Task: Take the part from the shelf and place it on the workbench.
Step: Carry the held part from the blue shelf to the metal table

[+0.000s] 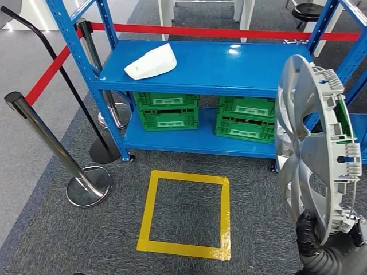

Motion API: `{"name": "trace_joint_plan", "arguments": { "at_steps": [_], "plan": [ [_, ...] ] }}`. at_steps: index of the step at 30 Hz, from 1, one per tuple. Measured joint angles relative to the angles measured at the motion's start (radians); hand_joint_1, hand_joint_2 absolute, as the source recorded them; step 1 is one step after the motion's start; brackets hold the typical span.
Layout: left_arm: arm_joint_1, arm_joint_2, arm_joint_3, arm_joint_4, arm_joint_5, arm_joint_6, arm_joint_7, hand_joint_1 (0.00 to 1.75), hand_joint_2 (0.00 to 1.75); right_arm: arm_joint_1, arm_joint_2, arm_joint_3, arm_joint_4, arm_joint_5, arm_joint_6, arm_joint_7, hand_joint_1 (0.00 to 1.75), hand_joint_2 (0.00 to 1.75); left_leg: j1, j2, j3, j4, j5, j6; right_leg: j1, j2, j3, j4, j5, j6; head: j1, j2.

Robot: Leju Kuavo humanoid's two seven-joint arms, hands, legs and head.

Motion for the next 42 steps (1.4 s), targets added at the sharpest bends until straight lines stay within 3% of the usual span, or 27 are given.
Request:
{"name": "trace_joint_plan", "arguments": {
  "at_steps": [1,2,3,6,8,10,11,13,15,16,17,18,20,22,23,25,26,27,29,31,32,33,35,37,38,40,42],
  "plan": [
    [0.0,0.001,0.0,0.0,0.0,0.0,0.001,0.0,0.0,0.001,0.0,0.0,0.0,0.001,0.0,0.0,1.75,1.75,0.001,0.0,-0.002,0.047,-0.016,-0.002,0.001,-0.001,-0.012,0.003,0.01,0.0,0.0,0.0],
    [0.0,0.002,0.0,0.0,0.0,0.001,0.001,0.0,0.0,0.001,0.0,0.001,0.0,0.003,0.0,0.0,1.75,1.75,0.001,0.0,0.01,0.062,-0.011,-0.002,0.002,-0.001,-0.024,0.008,0.019,0.001,0.0,0.0],
    [0.0,0.003,0.0,0.0,-0.001,0.001,0.002,0.0,0.0,0.001,0.0,0.001,0.0,0.005,0.0,0.0,1.75,1.75,0.001,0.0,0.041,0.036,0.01,-0.001,0.002,-0.001,-0.037,0.013,0.026,0.003,0.0,0.0],
    [-0.002,0.005,0.0,0.0,-0.002,0.001,0.002,0.0,0.0,0.002,0.0,0.002,0.0,0.013,0.0,0.0,1.75,1.75,-0.002,-0.001,0.178,-0.171,0.06,0.011,0.003,-0.002,-0.069,0.032,0.04,0.013,0.0,0.0],
    [-0.003,0.007,0.0,0.0,-0.002,0.002,0.002,0.0,0.0,0.002,0.0,0.002,0.0,0.016,0.0,0.0,1.75,1.75,-0.007,-0.001,0.209,-0.236,0.059,0.02,0.003,-0.004,-0.081,0.037,0.052,0.024,0.001,0.0],
    [-0.002,0.008,0.001,0.0,-0.003,0.002,0.003,0.0,0.0,0.002,0.0,0.003,0.0,0.018,0.0,0.0,1.75,1.75,-0.008,0.0,0.198,-0.242,0.072,0.033,0.001,-0.005,-0.086,0.038,0.061,0.037,0.001,0.0],
    [-0.003,0.008,0.001,0.0,-0.003,0.002,0.003,0.0,0.0,0.003,0.0,0.002,0.0,0.018,0.0,0.0,1.75,1.75,-0.007,0.001,0.191,-0.245,0.08,0.042,0.0,-0.002,-0.093,0.046,0.05,0.043,0.002,0.0],
    [-0.005,0.007,0.001,0.0,-0.004,0.002,0.003,0.0,0.0,0.003,0.0,0.002,0.0,0.018,0.0,0.0,1.75,1.75,-0.004,0.005,0.172,-0.251,0.102,0.057,-0.001,0.005,-0.121,0.113,-0.021,0.052,0.006,0.0],
    [-0.006,0.007,0.001,0.0,-0.004,0.002,0.003,0.0,0.0,0.004,0.0,0.003,0.001,0.018,0.0,0.0,1.75,1.75,-0.007,0.006,0.147,-0.25,0.122,0.062,-0.003,0.008,-0.158,0.24,-0.11,0.059,0.01,0.0],
    [-0.006,0.008,0.001,0.0,-0.004,0.002,0.003,0.0,0.0,0.004,0.0,0.003,0.002,0.018,0.0,0.0,1.75,1.75,-0.008,0.007,0.133,-0.249,0.132,0.062,-0.004,0.008,-0.168,0.294,-0.13,0.061,0.011,0.0],
    [-0.006,0.008,0.001,0.0,-0.004,0.002,0.004,0.0,0.0,0.004,0.0,0.003,0.002,0.018,0.0,0.0,1.75,1.75,-0.01,0.007,0.119,-0.247,0.143,0.061,-0.006,0.008,-0.163,0.319,-0.127,0.063,0.011,0.0],
    [-0.006,0.008,0.001,0.0,-0.005,0.002,0.004,0.0,0.0,0.004,0.0,0.003,0.003,0.018,0.0,0.0,1.75,1.75,-0.01,0.007,0.105,-0.246,0.153,0.059,-0.007,0.008,-0.14,0.308,-0.105,0.063,0.011,0.0],
    [-0.006,0.008,0.001,0.0,-0.006,0.002,0.005,0.0,0.0,0.004,-0.001,0.003,0.003,0.016,0.0,0.0,1.75,1.75,-0.011,0.006,0.08,-0.239,0.17,0.053,-0.008,0.009,-0.042,0.184,-0.055,0.06,0.011,0.0],
    [-0.006,0.008,0.001,0.0,-0.009,0.004,0.005,0.0,0.0,0.002,-0.001,0.004,0.004,0.009,0.0,0.0,1.75,1.75,-0.013,0.004,0.062,-0.228,0.186,0.044,-0.005,0.01,0.053,0.043,-0.049,0.052,0.011,0.0],
    [-0.006,0.007,0.001,0.0,-0.011,0.004,0.005,0.0,0.0,0.002,-0.001,0.004,0.004,0.003,0.0,0.0,1.75,1.75,-0.013,0.004,0.057,-0.225,0.194,0.038,-0.003,0.011,0.072,0.006,-0.055,0.049,0.012,0.0],
    [-0.006,0.008,0.001,0.0,-0.014,0.005,0.005,0.0,0.0,0.001,-0.003,0.003,0.005,-0.008,0.0,0.0,1.75,1.75,-0.01,0.002,0.051,-0.222,0.207,0.027,0.0,0.01,0.062,-0.001,-0.049,0.037,0.013,0.0],
    [-0.005,0.008,0.001,0.0,-0.015,0.005,0.005,0.0,0.0,0.0,-0.004,0.002,0.006,-0.013,0.0,0.0,1.75,1.75,-0.008,0.001,0.046,-0.216,0.197,0.021,0.0,0.008,0.053,-0.001,-0.041,0.027,0.014,0.0],
    [-0.005,0.007,0.001,0.0,-0.017,0.005,0.005,0.0,0.0,0.0,-0.005,0.001,0.006,-0.016,0.0,0.0,1.75,1.75,-0.006,0.0,0.038,-0.196,0.172,0.014,-0.001,0.005,0.045,-0.002,-0.032,0.017,0.012,0.0],
    [-0.003,0.004,0.001,0.0,-0.021,0.004,0.005,0.0,0.0,0.001,-0.006,-0.001,0.006,-0.023,0.0,0.0,1.75,1.75,-0.002,-0.001,0.011,-0.1,0.077,0.004,0.0,0.0,0.021,-0.002,-0.011,0.003,0.007,0.0],
    [-0.003,0.002,0.001,0.0,-0.025,0.004,0.005,0.0,0.0,0.002,-0.007,-0.004,0.008,-0.026,0.0,0.0,1.75,1.75,0.0,-0.001,-0.013,0.028,0.002,-0.002,0.002,-0.002,-0.005,0.001,0.011,0.001,0.005,0.0],
    [-0.004,0.002,0.001,0.0,-0.025,0.004,0.005,0.0,0.0,0.002,-0.007,-0.006,0.009,-0.026,0.0,0.0,1.75,1.75,0.001,-0.001,-0.01,0.064,-0.005,-0.003,0.003,-0.002,-0.02,0.005,0.022,0.001,0.005,0.0],
    [-0.004,0.002,0.001,0.0,-0.026,0.004,0.005,0.0,0.0,0.002,-0.008,-0.008,0.01,-0.026,0.0,0.0,1.75,1.75,0.001,-0.001,0.009,0.064,0.009,-0.002,0.004,-0.002,-0.034,0.01,0.032,0.003,0.005,0.0],
    [-0.004,0.002,0.001,0.0,-0.027,0.004,0.005,0.0,0.0,0.003,-0.008,-0.01,0.011,-0.027,0.0,0.0,1.75,1.75,0.001,-0.001,0.099,-0.046,0.057,0.003,0.004,-0.002,-0.062,0.023,0.047,0.008,0.004,0.0],
    [-0.006,0.002,0.001,0.0,-0.029,0.003,0.005,0.0,0.0,0.003,-0.008,-0.011,0.011,-0.027,0.001,0.0,1.75,1.75,-0.003,-0.001,0.191,-0.188,0.069,0.013,0.005,-0.004,-0.083,0.034,0.058,0.017,0.005,0.0],
    [-0.007,0.002,0.001,0.0,-0.03,0.002,0.005,0.0,0.0,0.003,-0.008,-0.012,0.011,-0.028,0.003,0.0,1.75,1.75,-0.005,-0.001,0.211,-0.227,0.066,0.018,0.005,-0.005,-0.088,0.037,0.065,0.023,0.004,0.0],
    [-0.008,0.001,0.001,0.0,-0.032,0.001,0.005,0.0,0.0,0.002,-0.009,-0.014,0.011,-0.031,0.008,0.0,1.75,1.75,-0.01,-0.001,0.207,-0.24,0.071,0.03,0.003,-0.007,-0.093,0.036,0.079,0.037,0.004,0.0],
    [-0.009,-0.001,0.001,0.0,-0.032,0.001,0.005,0.0,0.0,0.002,-0.009,-0.016,0.011,-0.033,0.015,0.0,1.75,1.75,-0.009,0.002,0.192,-0.247,0.09,0.046,0.001,-0.002,-0.105,0.052,0.06,0.048,0.004,0.0]
  ]
}}
